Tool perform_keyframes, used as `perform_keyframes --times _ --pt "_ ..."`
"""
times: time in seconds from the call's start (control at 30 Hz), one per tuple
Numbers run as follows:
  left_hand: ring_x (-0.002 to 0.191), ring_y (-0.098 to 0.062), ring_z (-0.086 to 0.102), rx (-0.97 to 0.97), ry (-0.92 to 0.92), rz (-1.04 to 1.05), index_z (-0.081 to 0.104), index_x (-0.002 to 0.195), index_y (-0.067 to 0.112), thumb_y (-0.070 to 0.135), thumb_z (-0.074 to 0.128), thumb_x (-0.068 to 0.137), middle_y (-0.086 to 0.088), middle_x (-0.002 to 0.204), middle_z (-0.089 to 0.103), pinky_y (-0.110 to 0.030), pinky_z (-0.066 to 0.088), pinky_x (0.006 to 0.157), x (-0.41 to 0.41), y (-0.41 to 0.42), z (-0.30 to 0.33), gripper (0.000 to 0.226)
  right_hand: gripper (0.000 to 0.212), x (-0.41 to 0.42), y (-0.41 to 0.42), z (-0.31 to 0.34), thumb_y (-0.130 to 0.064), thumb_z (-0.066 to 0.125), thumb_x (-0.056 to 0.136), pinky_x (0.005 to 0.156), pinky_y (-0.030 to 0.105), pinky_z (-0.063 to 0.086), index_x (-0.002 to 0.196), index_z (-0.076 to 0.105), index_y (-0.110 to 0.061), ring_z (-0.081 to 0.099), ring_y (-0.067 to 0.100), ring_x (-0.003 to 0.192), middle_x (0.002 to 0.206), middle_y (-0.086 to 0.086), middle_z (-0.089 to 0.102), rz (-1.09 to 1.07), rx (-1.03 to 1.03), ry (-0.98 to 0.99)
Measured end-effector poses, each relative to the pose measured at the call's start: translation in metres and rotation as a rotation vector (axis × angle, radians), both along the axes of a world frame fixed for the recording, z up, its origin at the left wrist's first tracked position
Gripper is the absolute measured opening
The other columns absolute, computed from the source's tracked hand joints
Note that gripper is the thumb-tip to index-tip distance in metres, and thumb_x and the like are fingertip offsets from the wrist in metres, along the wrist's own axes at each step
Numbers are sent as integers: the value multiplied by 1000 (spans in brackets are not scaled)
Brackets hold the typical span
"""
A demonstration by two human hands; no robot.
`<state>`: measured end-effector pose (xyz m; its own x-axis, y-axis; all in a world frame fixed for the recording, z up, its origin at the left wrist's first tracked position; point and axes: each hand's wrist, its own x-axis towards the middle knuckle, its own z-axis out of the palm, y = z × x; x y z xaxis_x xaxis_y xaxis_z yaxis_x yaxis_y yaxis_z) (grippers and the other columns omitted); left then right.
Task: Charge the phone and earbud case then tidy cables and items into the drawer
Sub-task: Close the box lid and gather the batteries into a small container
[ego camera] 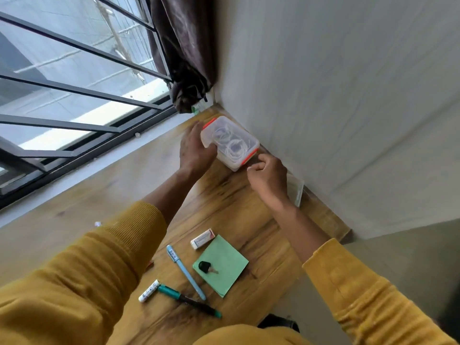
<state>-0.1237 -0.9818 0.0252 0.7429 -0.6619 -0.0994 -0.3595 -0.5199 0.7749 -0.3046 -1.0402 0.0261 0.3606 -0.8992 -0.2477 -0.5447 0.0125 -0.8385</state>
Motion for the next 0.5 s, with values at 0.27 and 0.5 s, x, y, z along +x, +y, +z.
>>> perform_keyframes --times 0.27,0.5 --pt "101 -11 67 -190 -58 -131 73 125 21 7 65 97 3 124 71 -34 60 92 -102 35 -3 32 35 -62 23 -15 -17 70 91 81 36 55 126 71 -24 54 23 111 123 4 65 -203 -382 217" --pt "113 -16 68 23 188 -317 70 134 14 18 63 104 -2 132 70 -39 61 98 -138 30 -23 31 42 -103 29 -22 -17 68 98 92 23 43 139 61 -12 55 25 125 137 11 56 -262 -280 146"
